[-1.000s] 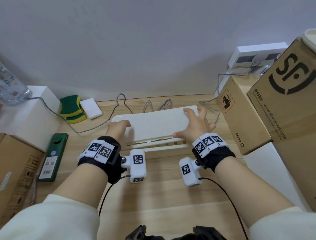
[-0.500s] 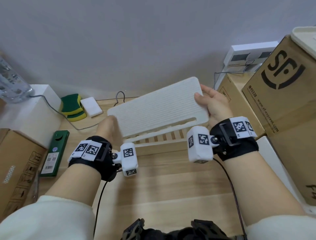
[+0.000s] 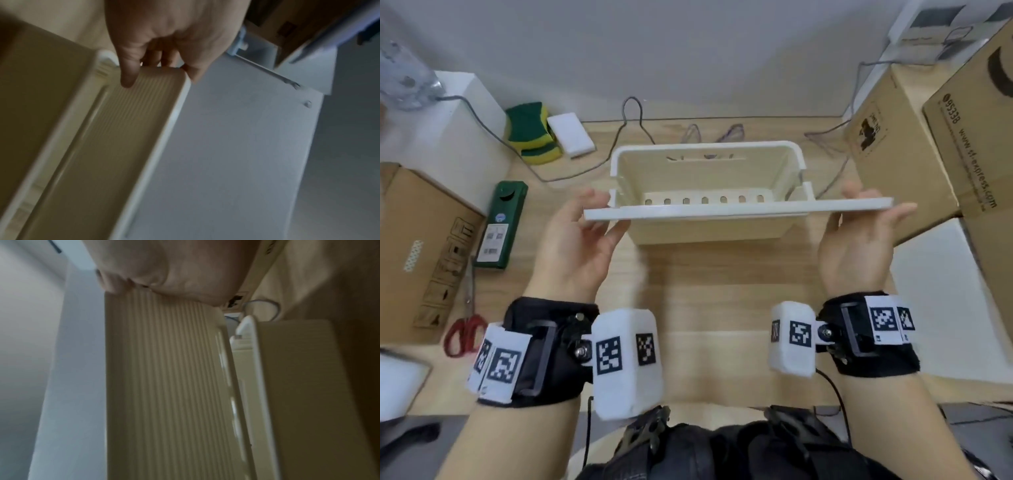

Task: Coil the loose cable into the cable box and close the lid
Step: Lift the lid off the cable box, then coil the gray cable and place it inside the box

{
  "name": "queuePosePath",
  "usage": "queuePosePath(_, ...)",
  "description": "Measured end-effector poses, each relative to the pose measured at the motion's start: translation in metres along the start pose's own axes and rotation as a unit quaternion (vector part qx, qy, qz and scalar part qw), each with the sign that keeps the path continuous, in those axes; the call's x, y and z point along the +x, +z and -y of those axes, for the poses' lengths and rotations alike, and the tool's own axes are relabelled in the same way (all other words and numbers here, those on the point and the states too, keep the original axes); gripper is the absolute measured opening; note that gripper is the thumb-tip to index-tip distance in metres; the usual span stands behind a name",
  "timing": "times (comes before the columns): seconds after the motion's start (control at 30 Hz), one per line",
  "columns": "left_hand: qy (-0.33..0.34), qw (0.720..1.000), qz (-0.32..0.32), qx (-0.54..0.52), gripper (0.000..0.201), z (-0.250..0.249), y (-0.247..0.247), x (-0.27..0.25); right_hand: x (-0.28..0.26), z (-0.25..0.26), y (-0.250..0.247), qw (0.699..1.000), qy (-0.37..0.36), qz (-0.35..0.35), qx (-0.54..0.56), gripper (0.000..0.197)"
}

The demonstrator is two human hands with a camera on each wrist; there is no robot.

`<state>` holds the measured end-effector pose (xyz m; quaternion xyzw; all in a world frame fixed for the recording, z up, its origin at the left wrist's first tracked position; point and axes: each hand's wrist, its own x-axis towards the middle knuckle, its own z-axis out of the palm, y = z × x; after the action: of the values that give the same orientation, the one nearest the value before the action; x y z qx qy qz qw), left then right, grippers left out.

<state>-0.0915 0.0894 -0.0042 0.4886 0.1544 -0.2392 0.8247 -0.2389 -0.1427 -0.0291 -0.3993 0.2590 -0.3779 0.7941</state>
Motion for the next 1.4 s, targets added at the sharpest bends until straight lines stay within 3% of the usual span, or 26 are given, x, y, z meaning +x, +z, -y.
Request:
queuePosePath(0.1, -0.042, 0.998, -0.033, 0.024, 0.032, 0.015, -0.010, -0.006, -0.017, -0.016, -0.026, 0.997, 0.044, -0.006, 0.058, 0.057)
queuePosePath(0.17, -0.067, 0.994, -0.053, 0.068, 0.045, 0.025, -0.019, -0.008, -0.026, -0.030, -0.044, 0.995, 0.075, -0.048, 0.047, 0.048)
queuePosePath(0.3, -0.090, 0.981, -0.061, 0.161, 0.074, 0.043, -0.042, -0.007, -0.035, -0.061, -0.072, 0.966, 0.155, -0.197, -0.067, 0.021)
queuePosePath(0.4, -0.084, 0.964, -0.092, 0.235, 0.062, 0.060, -0.054, -0.002, -0.031, -0.080, -0.084, 0.931, 0.159, -0.247, -0.218, 0.006)
queuePosePath(0.5, -0.080, 0.955, -0.119, 0.261, 0.047, 0.078, -0.064, 0.010, -0.026, -0.098, -0.090, 0.903, 0.167, -0.207, -0.336, 0.042)
queuePosePath(0.63, -0.100, 0.957, -0.080, 0.260, 0.045, 0.091, -0.063, 0.020, -0.024, -0.104, -0.086, 0.867, 0.199, -0.148, -0.432, 0.043)
queuePosePath(0.73, -0.110, 0.963, -0.129, 0.208, 0.057, 0.090, -0.066, 0.027, -0.014, -0.099, -0.094, 0.831, 0.191, -0.132, -0.505, 0.051)
queuePosePath(0.83, -0.034, 0.966, -0.201, 0.157, 0.058, 0.067, -0.062, 0.035, 0.002, -0.070, -0.078, 0.844, 0.168, -0.155, -0.486, 0.029)
queuePosePath(0.9, 0.049, 0.953, -0.225, 0.197, 0.052, 0.041, -0.051, 0.041, 0.017, -0.045, -0.060, 0.857, 0.112, -0.159, -0.477, 0.030)
queuePosePath(1.0, 0.143, 0.931, -0.176, 0.286, 0.049, 0.014, -0.021, 0.056, 0.046, -0.014, -0.025, 0.886, 0.014, -0.131, -0.445, 0.024)
queuePosePath(1.1, 0.137, 0.906, -0.106, 0.386, 0.058, 0.012, 0.005, 0.079, 0.075, -0.007, 0.016, 0.884, -0.021, -0.066, -0.462, 0.022)
queuePosePath(1.2, 0.105, 0.890, -0.067, 0.439, 0.064, 0.021, 0.018, 0.097, 0.099, -0.019, 0.051, 0.853, -0.009, 0.024, -0.521, 0.021)
queuePosePath(1.33, 0.087, 0.884, -0.056, 0.456, 0.061, 0.024, 0.020, 0.111, 0.120, -0.036, 0.066, 0.761, 0.097, 0.117, -0.631, 0.031)
queuePosePath(1.4, 0.068, 0.887, -0.048, 0.455, 0.063, 0.016, 0.026, 0.116, 0.124, -0.033, 0.072, 0.736, 0.112, 0.144, -0.652, 0.031)
